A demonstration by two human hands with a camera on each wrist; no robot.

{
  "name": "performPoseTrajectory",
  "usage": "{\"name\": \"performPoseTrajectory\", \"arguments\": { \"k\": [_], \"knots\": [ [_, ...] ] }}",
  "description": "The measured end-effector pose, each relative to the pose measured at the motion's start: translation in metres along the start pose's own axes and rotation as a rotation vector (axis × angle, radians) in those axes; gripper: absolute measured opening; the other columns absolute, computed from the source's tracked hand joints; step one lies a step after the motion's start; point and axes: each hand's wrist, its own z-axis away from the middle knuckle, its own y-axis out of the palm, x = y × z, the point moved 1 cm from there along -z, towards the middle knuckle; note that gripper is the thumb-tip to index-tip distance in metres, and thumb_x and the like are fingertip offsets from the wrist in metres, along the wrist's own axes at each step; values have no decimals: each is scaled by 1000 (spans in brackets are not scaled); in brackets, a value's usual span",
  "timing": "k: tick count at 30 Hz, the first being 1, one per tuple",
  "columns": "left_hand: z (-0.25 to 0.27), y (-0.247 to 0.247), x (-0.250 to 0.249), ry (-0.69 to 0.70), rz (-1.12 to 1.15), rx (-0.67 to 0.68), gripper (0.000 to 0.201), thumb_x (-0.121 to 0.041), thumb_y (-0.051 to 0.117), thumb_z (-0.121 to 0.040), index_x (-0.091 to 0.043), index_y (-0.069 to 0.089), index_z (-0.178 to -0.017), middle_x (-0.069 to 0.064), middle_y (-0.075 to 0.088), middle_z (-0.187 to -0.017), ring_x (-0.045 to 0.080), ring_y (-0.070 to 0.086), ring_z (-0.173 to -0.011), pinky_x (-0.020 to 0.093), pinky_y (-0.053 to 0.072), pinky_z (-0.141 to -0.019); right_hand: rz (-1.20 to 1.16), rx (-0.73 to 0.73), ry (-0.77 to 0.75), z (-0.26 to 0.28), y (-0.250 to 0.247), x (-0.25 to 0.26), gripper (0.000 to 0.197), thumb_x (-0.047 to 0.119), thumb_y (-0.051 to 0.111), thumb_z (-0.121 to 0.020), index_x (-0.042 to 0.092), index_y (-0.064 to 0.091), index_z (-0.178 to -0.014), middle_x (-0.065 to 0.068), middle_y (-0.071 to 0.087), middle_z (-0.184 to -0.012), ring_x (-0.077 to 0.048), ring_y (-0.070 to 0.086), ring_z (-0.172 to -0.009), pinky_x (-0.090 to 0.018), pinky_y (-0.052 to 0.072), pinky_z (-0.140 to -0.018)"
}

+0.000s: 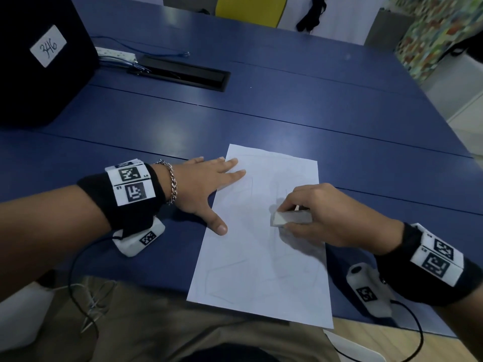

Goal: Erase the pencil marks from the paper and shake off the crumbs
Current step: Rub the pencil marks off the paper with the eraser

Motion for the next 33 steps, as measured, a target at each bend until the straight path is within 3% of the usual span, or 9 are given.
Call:
{"name": "performPoseTrajectory", "arguments": {
  "k": [8,13,19,21,23,25,30,31,33],
  "knots": [
    [0,-1,-1,-4,-12,8,144,-97,62,-60,-37,-14,-165,-8,-23,-173,16,-17,-160,55,0,-130,-5,2,2,0,-1,2,14,38,74,-89,31,70,-100,18,67,-95,-5,60,-89,-23,50,-76],
    [7,-3,-11,34,-7,21,137,-92,65,-68,-37,-14,-166,-1,-29,-171,20,-24,-159,50,-8,-129,-4,13,2,-2,-4,3,13,37,73,-88,33,70,-100,21,64,-93,0,59,-89,-17,47,-73],
    [11,10,-27,58,-91,85,156,-102,63,-53,-33,-26,-162,-3,-37,-168,21,-28,-157,64,-9,-126,20,6,-79,-20,0,19,20,37,72,-89,32,72,-107,20,65,-96,-2,56,-88,-12,42,-74],
    [10,12,-28,45,-105,95,160,-103,63,-50,-34,-31,-159,-4,-40,-166,22,-30,-157,66,-8,-125,36,-30,-71,-31,1,22,21,36,71,-89,30,73,-109,17,66,-99,-5,57,-90,-16,43,-76],
    [10,12,-29,40,-107,100,164,-104,63,-46,-34,-34,-158,-4,-41,-165,23,-31,-156,67,-8,-124,36,-51,-60,-36,2,22,23,39,70,-89,31,74,-110,14,68,-102,-10,62,-94,-26,50,-83],
    [10,13,-29,31,-98,99,166,-104,64,-44,-34,-34,-158,-5,-42,-165,22,-32,-156,68,-8,-124,29,-13,-115,-33,4,27,26,40,71,-89,30,75,-112,13,69,-104,-11,64,-96,-27,51,-85],
    [10,14,-29,16,-110,114,167,-105,63,-42,-34,-36,-156,-7,-44,-164,22,-33,-155,71,-11,-122,1,249,-338,-14,12,48,33,41,76,-89,22,76,-116,13,65,-97,-4,58,-83,-10,41,-75],
    [10,14,-29,15,-112,115,167,-105,63,-42,-34,-36,-156,-7,-44,-164,21,-33,-155,71,-11,-122,21,242,-351,-18,11,47,32,41,76,-89,22,76,-115,13,65,-96,-5,59,-83,-11,42,-75],
    [9,14,-29,12,-111,110,168,-105,63,-41,-34,-35,-157,-7,-43,-164,21,-33,-155,70,-12,-122,61,145,-312,-32,6,37,29,40,74,-88,24,77,-112,9,69,-98,-13,64,-87,-24,51,-79]
  ]
}}
